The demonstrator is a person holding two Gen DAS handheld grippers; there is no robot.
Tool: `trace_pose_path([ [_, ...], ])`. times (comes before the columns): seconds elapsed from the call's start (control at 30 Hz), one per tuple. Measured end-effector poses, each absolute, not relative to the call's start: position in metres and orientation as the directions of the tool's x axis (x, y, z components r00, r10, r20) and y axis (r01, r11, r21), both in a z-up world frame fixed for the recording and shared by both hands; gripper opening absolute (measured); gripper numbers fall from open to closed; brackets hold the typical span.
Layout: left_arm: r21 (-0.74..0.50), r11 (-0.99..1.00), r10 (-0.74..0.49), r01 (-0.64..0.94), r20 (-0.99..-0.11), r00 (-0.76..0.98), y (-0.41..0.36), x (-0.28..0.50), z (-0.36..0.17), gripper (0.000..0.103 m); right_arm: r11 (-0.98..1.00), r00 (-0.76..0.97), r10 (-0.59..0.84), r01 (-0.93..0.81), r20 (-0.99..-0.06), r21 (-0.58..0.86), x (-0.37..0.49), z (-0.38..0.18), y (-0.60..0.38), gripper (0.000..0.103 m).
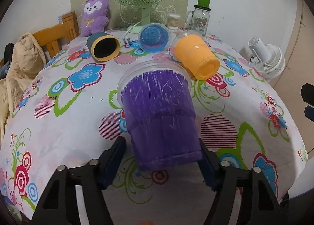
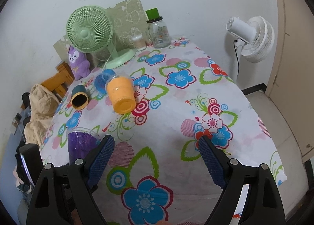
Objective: Flip cup upside down
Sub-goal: 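Rotate the purple cup rim-down with the left tool and lower it onto the table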
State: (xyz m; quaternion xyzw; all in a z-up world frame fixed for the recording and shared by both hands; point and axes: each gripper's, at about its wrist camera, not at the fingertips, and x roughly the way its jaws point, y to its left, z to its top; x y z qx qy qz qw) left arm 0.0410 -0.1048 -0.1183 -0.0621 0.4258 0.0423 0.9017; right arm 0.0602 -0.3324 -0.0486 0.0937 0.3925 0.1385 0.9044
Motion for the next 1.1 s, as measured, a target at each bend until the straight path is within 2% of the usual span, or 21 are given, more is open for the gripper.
trace_pose_path([
  [0.27,-0.103,0.987,-0.011,-0.125,-0.811,0.585,-0.087,0.042,-0.102,0.057,0.94,0.622,0.342,-0.213,-0.704,0.268,0.063,-0.058,-0.318,0.089],
  [0.43,-0.12,0.987,-0.046,-0.103,-0.841,0.539,-0.071,0.044,-0.086,0.057,0.932,0.609,0.363,-0.238,-0.706,0.274,0.062,-0.061,-0.307,0.089],
  [0.77,-0.098,0.994,-0.06,-0.043,-0.847,0.528,-0.062,0.043,-0.05,0.056,0.926,0.599,0.377,-0.266,-0.706,0.268,0.063,-0.06,-0.297,0.089],
  [1.1,-0.072,0.997,-0.074,0.021,-0.88,0.47,-0.068,0.046,-0.041,0.057,0.92,0.564,0.384,-0.299,-0.732,0.252,0.064,-0.07,-0.283,0.089],
])
